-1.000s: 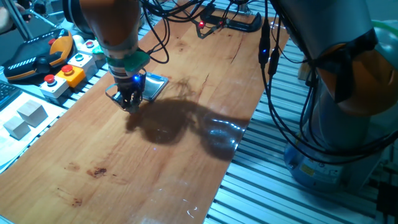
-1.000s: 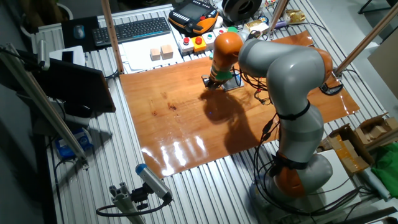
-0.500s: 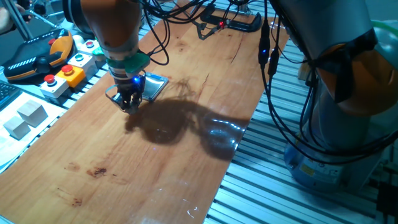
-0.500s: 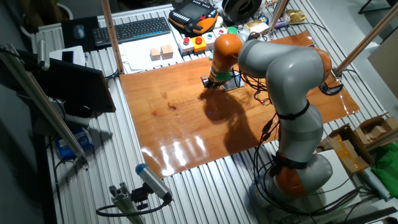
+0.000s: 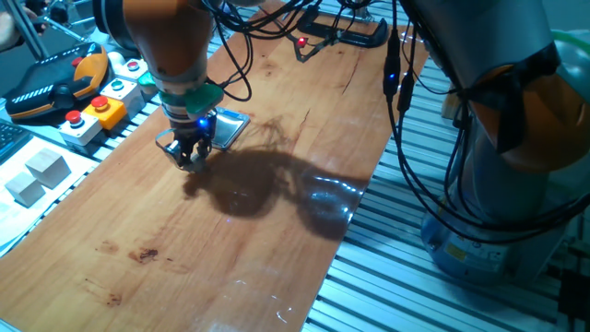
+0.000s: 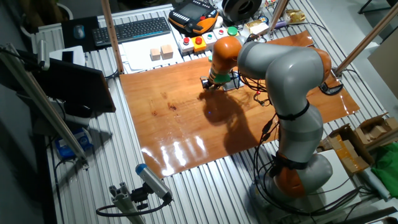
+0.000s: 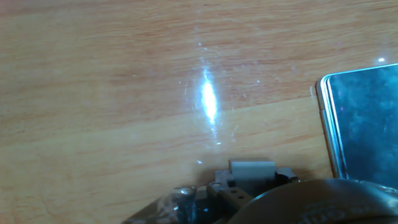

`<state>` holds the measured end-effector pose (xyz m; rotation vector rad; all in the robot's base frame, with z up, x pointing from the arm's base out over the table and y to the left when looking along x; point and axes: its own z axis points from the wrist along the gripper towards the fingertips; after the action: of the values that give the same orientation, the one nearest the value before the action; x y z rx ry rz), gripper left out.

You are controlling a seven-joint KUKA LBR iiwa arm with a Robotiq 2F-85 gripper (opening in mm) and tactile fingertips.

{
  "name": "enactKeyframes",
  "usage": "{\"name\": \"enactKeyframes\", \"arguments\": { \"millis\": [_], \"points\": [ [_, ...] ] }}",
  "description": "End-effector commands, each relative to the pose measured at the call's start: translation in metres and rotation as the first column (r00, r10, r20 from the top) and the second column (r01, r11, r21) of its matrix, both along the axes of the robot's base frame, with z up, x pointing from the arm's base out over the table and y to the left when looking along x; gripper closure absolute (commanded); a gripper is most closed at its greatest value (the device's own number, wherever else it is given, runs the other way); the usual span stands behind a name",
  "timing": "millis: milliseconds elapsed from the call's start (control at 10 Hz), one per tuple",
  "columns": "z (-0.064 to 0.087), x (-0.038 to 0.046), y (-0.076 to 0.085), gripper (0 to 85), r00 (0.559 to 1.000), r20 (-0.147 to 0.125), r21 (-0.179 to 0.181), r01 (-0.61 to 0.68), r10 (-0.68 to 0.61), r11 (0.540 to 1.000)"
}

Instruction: Remove the object from the scale

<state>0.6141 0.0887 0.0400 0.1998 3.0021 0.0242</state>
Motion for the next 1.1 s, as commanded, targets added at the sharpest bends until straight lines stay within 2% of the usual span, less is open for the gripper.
{"name": "enactKeyframes", "arguments": {
  "millis": [0, 300, 400, 500, 600, 800, 1000],
  "points": [
    [0.002, 0.0003, 0.000, 32.3, 1.000, 0.000, 0.002, 0.006, -0.006, 1.000],
    [0.027, 0.0004, -0.009, 31.7, 0.999, -0.009, 0.001, 0.041, -0.041, 0.999],
    [0.039, 0.0008, -0.015, 33.0, 0.999, -0.019, 0.008, 0.046, -0.046, 0.999],
    [0.056, -0.0023, -0.023, 36.3, 0.998, -0.026, 0.006, 0.049, -0.049, 0.999],
    [0.068, -0.0054, -0.028, 40.0, 0.998, -0.032, 0.000, 0.049, -0.049, 0.999],
    [0.081, -0.0060, -0.044, 50.0, 0.999, -0.039, -0.022, 0.025, -0.025, 0.999],
    [0.088, -0.0090, -0.068, 67.3, 0.999, -0.038, -0.016, -0.014, 0.013, 1.000]
  ]
}}
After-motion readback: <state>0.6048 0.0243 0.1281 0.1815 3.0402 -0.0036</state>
